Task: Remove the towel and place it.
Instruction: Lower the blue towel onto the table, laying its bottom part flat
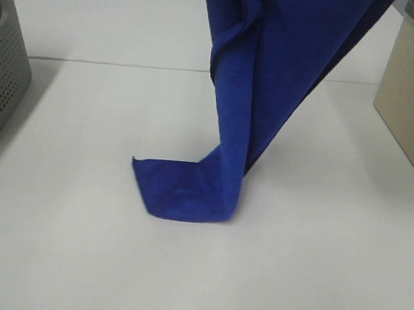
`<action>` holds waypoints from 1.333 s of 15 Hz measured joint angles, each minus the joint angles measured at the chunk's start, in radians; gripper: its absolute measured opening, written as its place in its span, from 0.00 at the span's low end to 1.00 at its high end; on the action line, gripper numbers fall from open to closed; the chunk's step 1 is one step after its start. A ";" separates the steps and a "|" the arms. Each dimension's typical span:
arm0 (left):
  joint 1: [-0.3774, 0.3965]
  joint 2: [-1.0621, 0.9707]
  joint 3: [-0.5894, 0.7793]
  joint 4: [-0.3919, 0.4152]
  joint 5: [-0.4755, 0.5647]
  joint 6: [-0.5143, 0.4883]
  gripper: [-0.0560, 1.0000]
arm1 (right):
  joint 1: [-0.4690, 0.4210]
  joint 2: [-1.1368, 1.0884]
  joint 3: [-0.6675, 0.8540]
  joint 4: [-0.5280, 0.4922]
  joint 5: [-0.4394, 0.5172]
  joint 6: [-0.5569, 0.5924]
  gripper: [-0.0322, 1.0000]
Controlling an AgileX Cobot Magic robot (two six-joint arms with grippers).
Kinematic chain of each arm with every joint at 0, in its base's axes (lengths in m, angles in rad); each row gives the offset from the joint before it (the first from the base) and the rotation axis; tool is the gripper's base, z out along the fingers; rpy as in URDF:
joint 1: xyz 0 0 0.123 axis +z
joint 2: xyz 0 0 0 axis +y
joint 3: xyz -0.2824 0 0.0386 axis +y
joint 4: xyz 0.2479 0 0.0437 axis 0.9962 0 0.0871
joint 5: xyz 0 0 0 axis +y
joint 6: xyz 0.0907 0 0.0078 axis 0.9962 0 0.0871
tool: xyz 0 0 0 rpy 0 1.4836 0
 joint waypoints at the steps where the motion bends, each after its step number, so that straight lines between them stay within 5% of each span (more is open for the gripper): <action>1: -0.001 0.000 0.000 0.030 0.028 0.066 0.05 | 0.000 -0.001 -0.046 -0.008 0.001 0.000 0.03; 4: -0.001 0.000 0.000 0.048 0.047 0.161 0.05 | 0.000 -0.001 -0.114 -0.020 0.005 0.000 0.03; 7: -0.001 -0.059 0.000 0.049 0.051 0.170 0.05 | 0.000 -0.001 -0.167 -0.094 0.007 0.021 0.03; 10: -0.002 -0.122 0.000 0.009 0.093 0.161 0.05 | 0.000 -0.002 -0.192 -0.052 0.004 0.026 0.03; 16: 0.058 -0.071 0.000 -0.032 0.265 -0.088 0.05 | 0.000 0.060 -0.182 0.031 0.006 0.026 0.03; 19: 0.069 -0.026 0.000 0.041 0.262 -0.200 0.05 | 0.000 0.167 -0.179 0.006 -0.008 0.024 0.03; 20: 0.092 0.006 0.000 0.085 0.212 -0.231 0.05 | 0.000 0.203 -0.179 -0.019 -0.092 0.024 0.03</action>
